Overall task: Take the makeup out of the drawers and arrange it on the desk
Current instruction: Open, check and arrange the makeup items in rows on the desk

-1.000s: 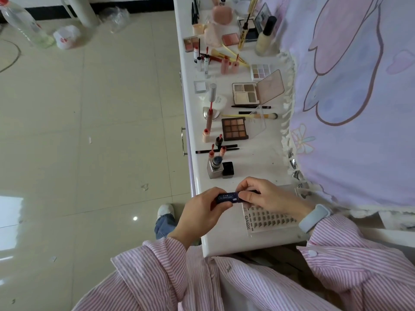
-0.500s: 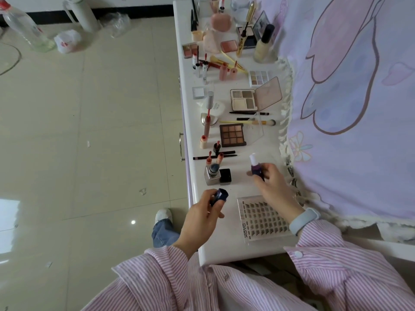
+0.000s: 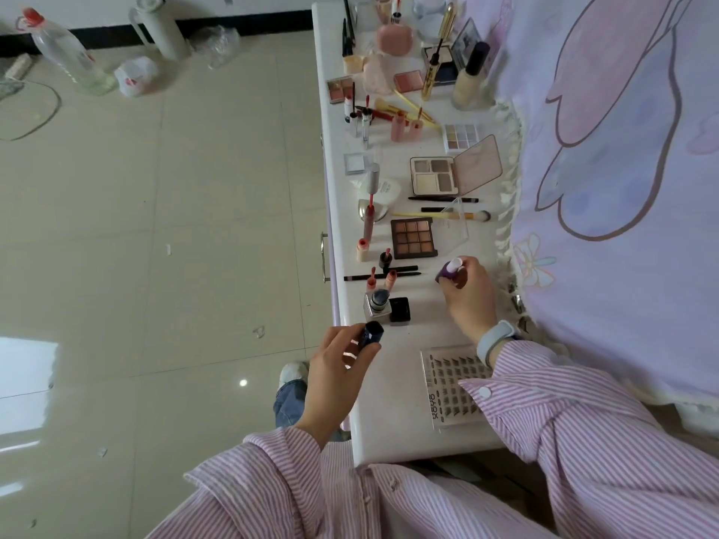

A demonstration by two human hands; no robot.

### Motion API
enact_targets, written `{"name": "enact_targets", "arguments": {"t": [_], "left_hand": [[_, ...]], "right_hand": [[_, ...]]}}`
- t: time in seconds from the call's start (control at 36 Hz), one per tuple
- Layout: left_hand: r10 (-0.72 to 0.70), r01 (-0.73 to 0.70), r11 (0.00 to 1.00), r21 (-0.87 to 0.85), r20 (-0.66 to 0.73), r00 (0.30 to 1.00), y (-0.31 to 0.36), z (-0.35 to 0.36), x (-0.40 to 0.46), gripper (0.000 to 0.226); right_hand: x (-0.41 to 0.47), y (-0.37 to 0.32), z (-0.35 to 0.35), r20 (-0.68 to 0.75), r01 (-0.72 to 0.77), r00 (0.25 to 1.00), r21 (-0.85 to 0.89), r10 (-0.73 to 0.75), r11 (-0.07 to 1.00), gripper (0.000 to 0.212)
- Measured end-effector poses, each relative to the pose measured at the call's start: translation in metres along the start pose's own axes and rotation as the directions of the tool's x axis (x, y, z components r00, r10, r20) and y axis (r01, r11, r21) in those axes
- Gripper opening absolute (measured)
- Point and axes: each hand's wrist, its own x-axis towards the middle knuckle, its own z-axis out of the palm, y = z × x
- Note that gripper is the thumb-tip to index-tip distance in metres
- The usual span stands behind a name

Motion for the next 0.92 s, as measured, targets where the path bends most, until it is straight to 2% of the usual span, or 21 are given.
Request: {"name": "enact_targets", "arguments": {"t": [0.06,0.14,0.17,0.22,0.28,0.33,0.39,0.44,0.61,0.69,0.81,0.92], "left_hand": [[-0.016,0.016,0.999,-0.033,0.008,1.0,0.0,0.003,0.0,0.023],[0.007,-0.007,0.999,-0.047,0.014,1.0,0.0,0.009,-0.001,0.025],[0.016,-0.015,0.999,-0.047,0.015,1.0,0.0,0.01,-0.002,0.025],[0.025,-0.024,0.999,-0.041,0.02,0.999,0.001,0.012,-0.002,0.024],[0.025,-0.024,0.999,-0.024,0.031,0.999,0.001,0.015,-0.003,0.024],[0.029,-0.028,0.999,-0.016,0.047,0.998,0.001,0.017,-0.004,0.024],[0.057,-0.057,0.998,-0.012,0.08,0.995,0.001,0.02,-0.004,0.024],[0.105,-0.107,0.994,0.006,0.118,0.987,0.003,0.023,-0.005,0.022],[0.155,-0.163,0.985,0.061,0.121,0.981,0.002,0.033,-0.004,0.024],[0.155,-0.171,0.973,0.153,0.112,0.982,0.0,0.034,-0.005,0.035],[0.298,-0.308,0.842,0.443,0.094,0.95,-0.017,0.032,-0.009,0.034],[0.28,-0.297,0.752,0.589,0.122,0.952,-0.039,0.029,-0.013,0.037]], "right_hand": [[-0.002,0.001,-0.001,0.011,-0.026,1.0,0.016,0.026,1.0,0.024],[-0.016,-0.002,-0.009,0.001,-0.111,0.994,0.094,0.111,0.989,0.045],[-0.024,-0.003,-0.013,-0.015,-0.115,0.993,0.121,0.118,0.986,0.047],[-0.042,-0.006,-0.021,0.009,-0.074,0.997,0.155,0.074,0.985,0.035],[-0.06,-0.008,-0.027,0.164,-0.021,0.986,0.155,-0.005,0.988,0.018],[-0.075,-0.01,-0.03,0.36,0.007,0.931,0.145,-0.06,0.989,0.009],[-0.085,-0.012,-0.031,0.47,0.018,0.879,0.126,-0.076,0.992,0.013],[-0.089,-0.014,-0.031,0.493,0.025,0.867,0.102,-0.072,0.994,0.021],[-0.088,-0.018,-0.028,0.44,0.088,0.892,0.051,-0.102,0.995,0.013],[-0.081,-0.014,-0.03,0.336,0.156,0.933,-0.045,-0.132,0.987,0.019],[-0.067,-0.007,-0.033,0.116,0.182,0.98,-0.208,-0.16,0.961,0.021],[-0.053,-0.003,-0.026,0.075,0.194,0.981,-0.362,-0.179,0.912,0.021]]}}
